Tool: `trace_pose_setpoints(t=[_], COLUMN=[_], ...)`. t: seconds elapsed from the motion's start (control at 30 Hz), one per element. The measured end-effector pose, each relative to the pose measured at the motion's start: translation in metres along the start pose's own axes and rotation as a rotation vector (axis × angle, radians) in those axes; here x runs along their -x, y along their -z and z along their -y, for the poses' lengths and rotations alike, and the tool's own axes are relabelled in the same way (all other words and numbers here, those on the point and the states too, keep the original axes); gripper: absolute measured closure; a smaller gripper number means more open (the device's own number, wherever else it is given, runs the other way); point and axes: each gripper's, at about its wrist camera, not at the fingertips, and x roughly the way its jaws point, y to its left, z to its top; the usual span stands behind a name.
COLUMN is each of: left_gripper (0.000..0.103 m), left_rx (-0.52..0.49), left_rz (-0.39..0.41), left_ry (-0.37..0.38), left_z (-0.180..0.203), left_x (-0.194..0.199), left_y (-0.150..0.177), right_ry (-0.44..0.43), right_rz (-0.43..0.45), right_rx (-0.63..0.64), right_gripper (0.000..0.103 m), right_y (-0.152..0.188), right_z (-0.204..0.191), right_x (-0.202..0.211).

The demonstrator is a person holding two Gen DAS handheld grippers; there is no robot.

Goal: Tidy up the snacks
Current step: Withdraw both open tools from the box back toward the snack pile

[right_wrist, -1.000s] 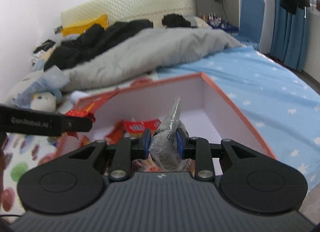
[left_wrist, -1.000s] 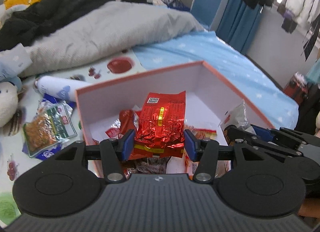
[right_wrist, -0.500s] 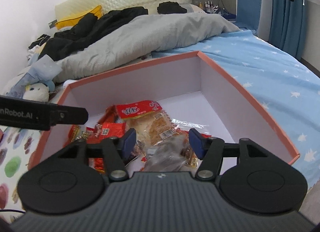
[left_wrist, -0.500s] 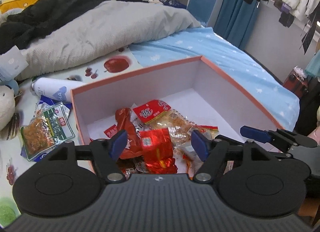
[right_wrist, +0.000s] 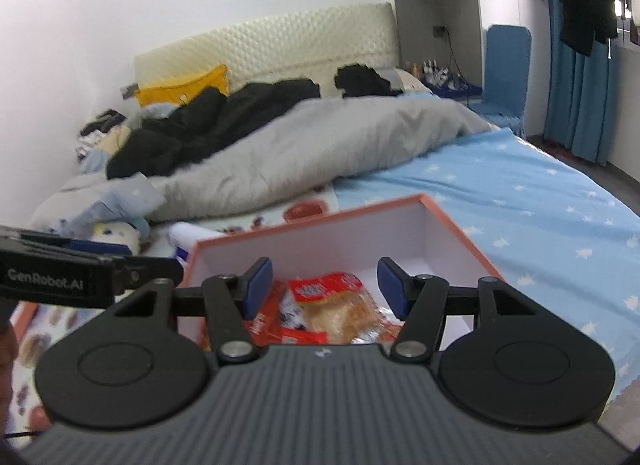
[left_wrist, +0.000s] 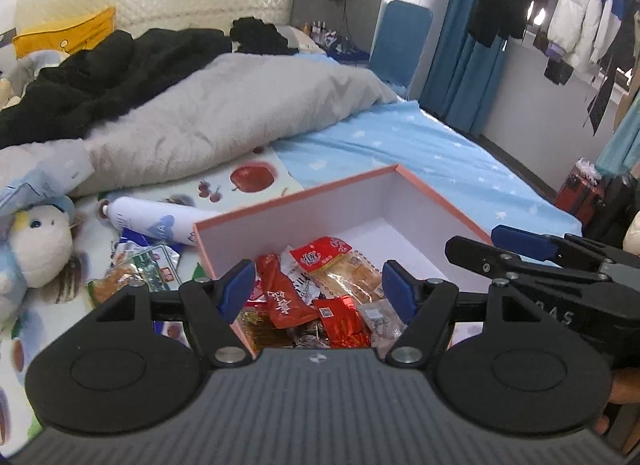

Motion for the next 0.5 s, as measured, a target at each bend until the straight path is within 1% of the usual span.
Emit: trace_pose_setpoints(t=[0.17, 0.37, 0.5], left_gripper=[0.027, 0.024, 0.023], left_rx=[0.004, 0.033, 0.050], left_rz=[0.035, 0.083, 0.102], left_ry=[-0.007, -0.011, -0.023], left_z=[-0.010, -0.022, -0.030], left_x=[0.031, 0.063, 0.079], left_y=[0.002, 0.007, 0.013], right_ry=[-0.034, -0.073, -0.096], right_rz=[0.020, 0.029, 0.035], right_rx=[0.004, 0.001, 0.031], right_gripper=[0.042, 0.042, 0.042], right_y=[-0.005, -0.008, -0.007], right_z=[-0.016, -0.036, -0.051], right_x=[0.017, 0.028, 0.033])
